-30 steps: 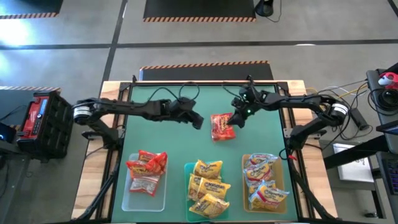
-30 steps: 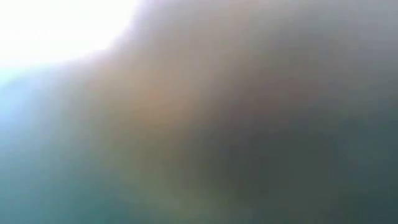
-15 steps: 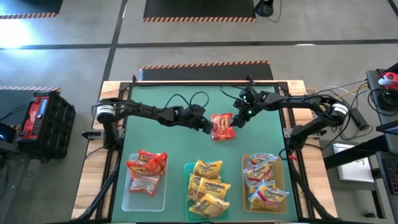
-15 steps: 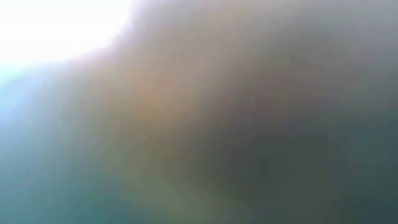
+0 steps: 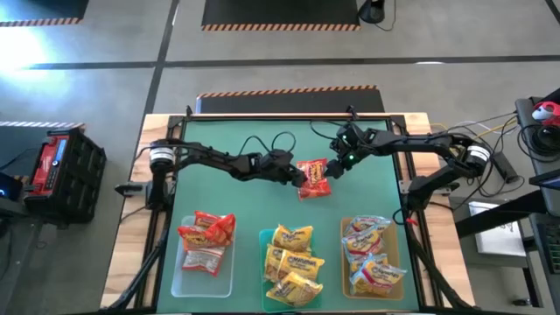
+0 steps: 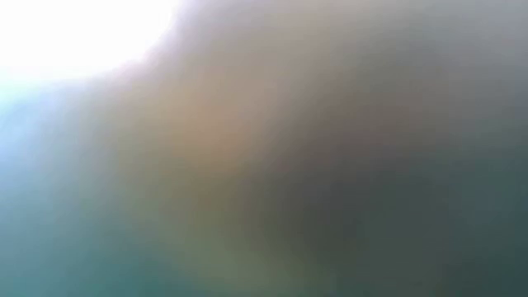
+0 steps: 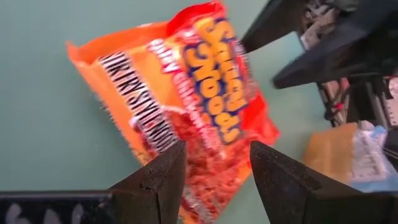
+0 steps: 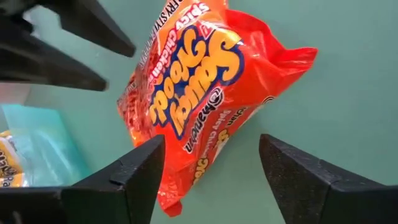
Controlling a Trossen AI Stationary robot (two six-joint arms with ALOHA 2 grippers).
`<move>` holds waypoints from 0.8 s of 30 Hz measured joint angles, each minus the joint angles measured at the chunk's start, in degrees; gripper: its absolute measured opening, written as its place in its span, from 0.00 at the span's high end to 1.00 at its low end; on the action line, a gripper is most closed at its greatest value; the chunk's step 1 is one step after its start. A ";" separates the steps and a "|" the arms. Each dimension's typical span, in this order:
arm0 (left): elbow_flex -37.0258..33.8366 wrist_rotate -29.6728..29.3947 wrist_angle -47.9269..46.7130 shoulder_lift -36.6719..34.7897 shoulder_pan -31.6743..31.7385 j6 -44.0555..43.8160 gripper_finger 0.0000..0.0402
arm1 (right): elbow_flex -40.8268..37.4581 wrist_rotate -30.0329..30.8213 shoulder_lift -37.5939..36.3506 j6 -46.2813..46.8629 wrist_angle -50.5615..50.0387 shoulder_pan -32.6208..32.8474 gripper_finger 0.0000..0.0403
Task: Sort Maruchan noodles
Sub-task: Put the orange noodle pack into the white bin
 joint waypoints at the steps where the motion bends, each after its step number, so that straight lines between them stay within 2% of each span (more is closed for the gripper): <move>1: 0.02 0.01 0.00 0.55 0.00 -0.50 0.60 | -0.01 -0.01 0.00 0.33 0.02 0.04 0.38; 8: 1.13 0.02 -0.23 2.81 0.10 -1.88 0.60 | -0.04 0.44 0.71 1.08 1.15 1.45 0.35; 19: 1.09 -0.42 -6.44 2.97 0.22 -3.02 0.60 | -0.10 1.65 3.30 4.09 8.08 3.77 0.35; 24: 1.09 -0.97 -6.57 2.97 0.34 -3.13 0.60 | -0.10 4.86 4.44 5.55 9.29 4.05 0.35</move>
